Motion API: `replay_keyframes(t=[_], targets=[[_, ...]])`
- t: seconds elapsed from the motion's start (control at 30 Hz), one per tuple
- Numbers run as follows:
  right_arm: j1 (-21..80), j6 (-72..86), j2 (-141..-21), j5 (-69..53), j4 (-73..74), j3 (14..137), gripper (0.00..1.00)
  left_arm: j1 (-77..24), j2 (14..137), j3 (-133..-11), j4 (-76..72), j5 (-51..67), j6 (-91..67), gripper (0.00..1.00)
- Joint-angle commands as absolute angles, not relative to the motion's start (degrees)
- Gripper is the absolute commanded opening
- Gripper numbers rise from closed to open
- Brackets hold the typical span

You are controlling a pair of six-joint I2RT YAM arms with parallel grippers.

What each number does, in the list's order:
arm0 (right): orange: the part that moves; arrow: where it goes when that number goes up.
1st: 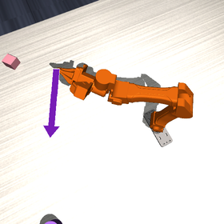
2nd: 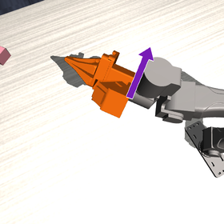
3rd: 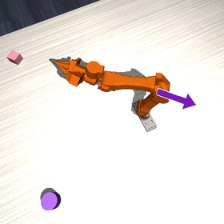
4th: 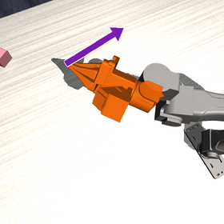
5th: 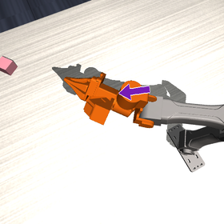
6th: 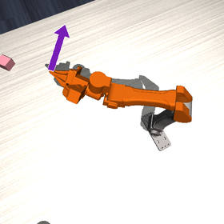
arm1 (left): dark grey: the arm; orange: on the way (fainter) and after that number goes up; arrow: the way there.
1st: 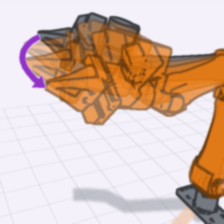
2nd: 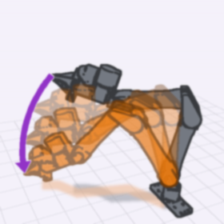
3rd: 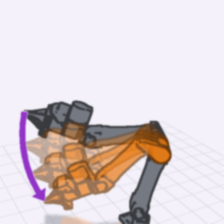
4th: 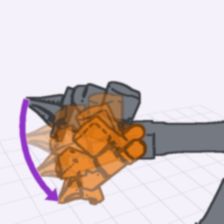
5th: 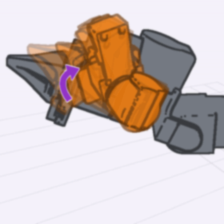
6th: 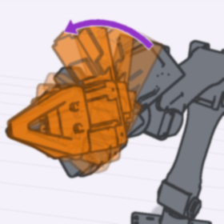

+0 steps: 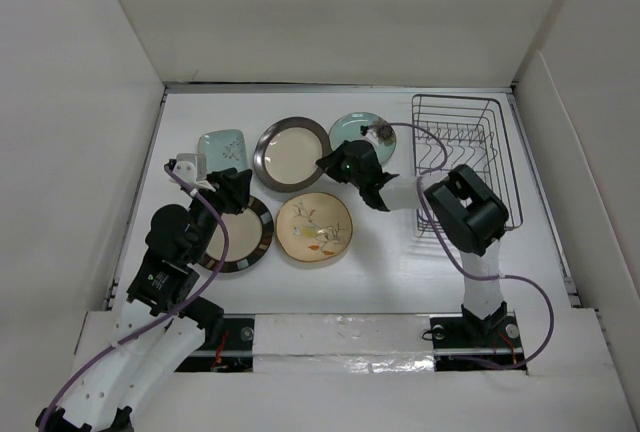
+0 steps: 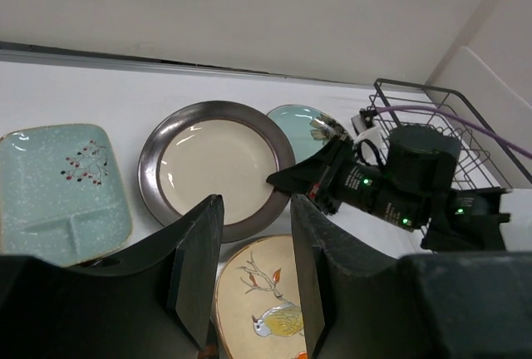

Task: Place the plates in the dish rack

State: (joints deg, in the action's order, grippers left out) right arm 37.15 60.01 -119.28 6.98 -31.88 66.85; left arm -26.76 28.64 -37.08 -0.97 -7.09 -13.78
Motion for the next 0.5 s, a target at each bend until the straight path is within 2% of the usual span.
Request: replay_keyframes(t=[0.0, 0.23, 0.33, 0.47], targets=[[37.97, 53.54, -107.61, 9.58, -43.33, 67.42, 0.0, -26.46, 28.21, -37.53, -3.16, -5.81, -13.36, 0.35], [32.35, 44.84, -89.78, 9.4, -41.49, 62.06, 0.0, -26.46, 27.42, -37.71, -3.51, -3.7, -13.18, 0.34], [28.93, 38.08, -79.68, 14.66, -36.58, 59.51, 0.0, -26.46, 25.93, -37.62, -3.78, -3.95, -13.18, 0.34], [20.15, 26.31, -70.26, 19.59, -21.23, 60.91, 0.0, -26.46, 23.48, -37.62, -4.13, -1.85, -13.8, 0.34]])
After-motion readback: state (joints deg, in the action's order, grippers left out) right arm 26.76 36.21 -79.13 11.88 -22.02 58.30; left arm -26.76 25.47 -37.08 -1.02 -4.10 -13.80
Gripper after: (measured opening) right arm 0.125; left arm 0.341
